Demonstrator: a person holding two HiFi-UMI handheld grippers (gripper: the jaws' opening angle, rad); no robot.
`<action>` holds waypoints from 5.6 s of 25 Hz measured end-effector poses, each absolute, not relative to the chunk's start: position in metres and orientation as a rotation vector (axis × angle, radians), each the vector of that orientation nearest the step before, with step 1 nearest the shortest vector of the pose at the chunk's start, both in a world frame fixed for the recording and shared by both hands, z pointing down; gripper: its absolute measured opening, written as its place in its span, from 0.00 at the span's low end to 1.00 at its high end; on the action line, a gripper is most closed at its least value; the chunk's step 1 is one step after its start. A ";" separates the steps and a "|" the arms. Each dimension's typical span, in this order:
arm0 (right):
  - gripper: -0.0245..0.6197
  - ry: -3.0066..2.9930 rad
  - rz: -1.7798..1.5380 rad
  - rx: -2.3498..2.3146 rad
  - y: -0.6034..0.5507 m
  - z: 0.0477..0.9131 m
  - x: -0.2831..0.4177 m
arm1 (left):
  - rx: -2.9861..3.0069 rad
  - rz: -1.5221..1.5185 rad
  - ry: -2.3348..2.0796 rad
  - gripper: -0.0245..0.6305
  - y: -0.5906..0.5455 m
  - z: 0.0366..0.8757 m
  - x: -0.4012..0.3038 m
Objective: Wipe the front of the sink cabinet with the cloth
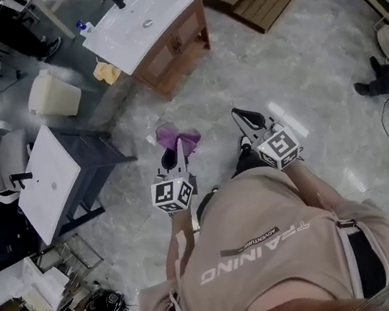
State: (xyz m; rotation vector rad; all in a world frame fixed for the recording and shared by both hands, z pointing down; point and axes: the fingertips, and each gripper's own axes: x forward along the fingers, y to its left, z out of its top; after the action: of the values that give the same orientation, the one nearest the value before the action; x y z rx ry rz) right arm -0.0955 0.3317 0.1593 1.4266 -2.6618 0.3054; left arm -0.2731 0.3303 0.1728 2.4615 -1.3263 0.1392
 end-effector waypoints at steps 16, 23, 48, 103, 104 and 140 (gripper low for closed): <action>0.05 -2.698 0.339 1.156 0.224 0.198 -0.021 | 2.306 0.137 -1.444 0.09 0.225 0.186 -0.198; 0.05 -2.679 0.372 1.161 0.189 0.212 -0.043 | 2.308 0.115 -1.406 0.09 0.180 0.209 -0.214; 0.06 -2.695 0.290 1.123 0.018 0.159 -0.123 | 2.330 0.052 -1.345 0.09 0.034 0.218 -0.257; 0.06 -2.793 0.305 0.590 -0.068 0.181 -0.104 | 1.938 -0.118 -1.800 0.09 -0.009 0.230 -0.257; 0.06 -2.792 0.301 0.582 -0.066 0.182 -0.101 | 1.924 -0.116 -1.815 0.09 -0.007 0.233 -0.257; 0.06 -2.933 0.234 0.339 -0.127 0.485 -0.109 | 1.871 -0.066 -2.086 0.09 -0.046 0.478 -0.277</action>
State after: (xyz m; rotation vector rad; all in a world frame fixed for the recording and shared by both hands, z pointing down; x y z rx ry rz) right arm -0.1094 -0.1273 0.4847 0.3389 -2.9326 0.2341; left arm -0.2772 -0.0459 0.4777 1.8711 -2.0860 -0.0660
